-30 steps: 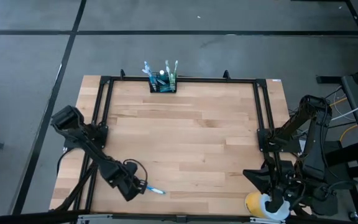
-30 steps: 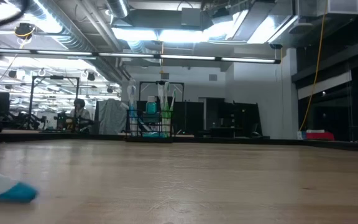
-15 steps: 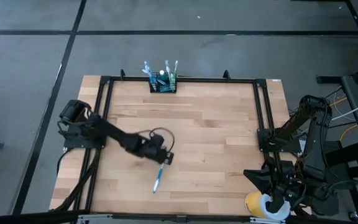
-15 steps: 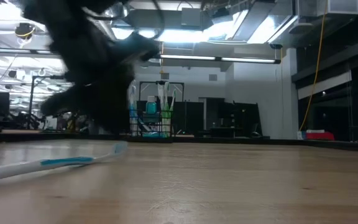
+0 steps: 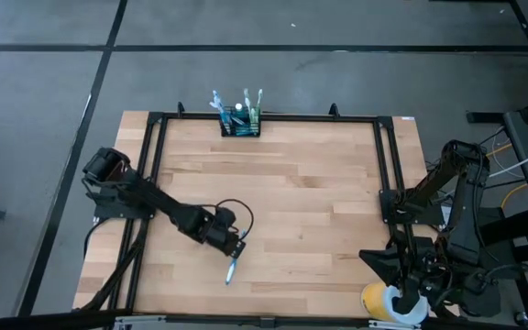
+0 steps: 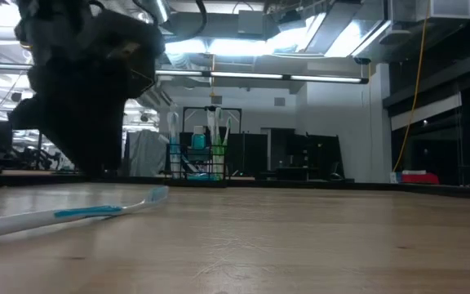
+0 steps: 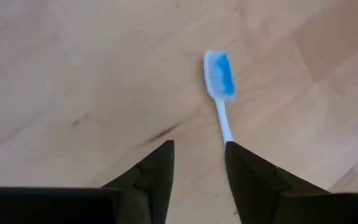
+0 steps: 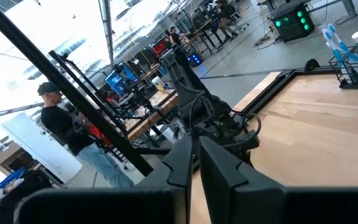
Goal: Pick & Place toothbrushing station
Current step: Put the blue toothbrush into the black wire organizer
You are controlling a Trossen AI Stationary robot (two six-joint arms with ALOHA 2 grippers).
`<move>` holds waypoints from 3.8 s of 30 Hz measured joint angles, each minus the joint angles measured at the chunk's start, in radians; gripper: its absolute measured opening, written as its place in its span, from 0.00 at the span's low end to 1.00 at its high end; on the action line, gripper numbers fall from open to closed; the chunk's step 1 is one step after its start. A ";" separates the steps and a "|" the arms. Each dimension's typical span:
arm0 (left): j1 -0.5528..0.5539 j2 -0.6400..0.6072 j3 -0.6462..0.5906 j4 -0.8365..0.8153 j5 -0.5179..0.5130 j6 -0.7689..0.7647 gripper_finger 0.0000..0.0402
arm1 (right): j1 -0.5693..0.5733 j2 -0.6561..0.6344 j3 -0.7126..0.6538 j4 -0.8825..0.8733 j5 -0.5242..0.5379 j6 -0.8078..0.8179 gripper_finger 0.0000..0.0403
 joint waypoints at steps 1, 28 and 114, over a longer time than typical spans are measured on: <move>0.000 0.004 0.000 0.002 -0.006 -0.003 0.35 | 0.000 0.000 0.000 0.000 0.000 -0.003 0.08; 0.197 0.122 0.014 0.171 0.001 0.139 0.08 | 0.000 0.001 0.000 -0.001 0.000 -0.014 0.08; 0.675 -0.326 -0.211 0.621 -1.156 0.439 0.02 | -0.012 0.053 0.000 -0.001 0.000 0.063 0.08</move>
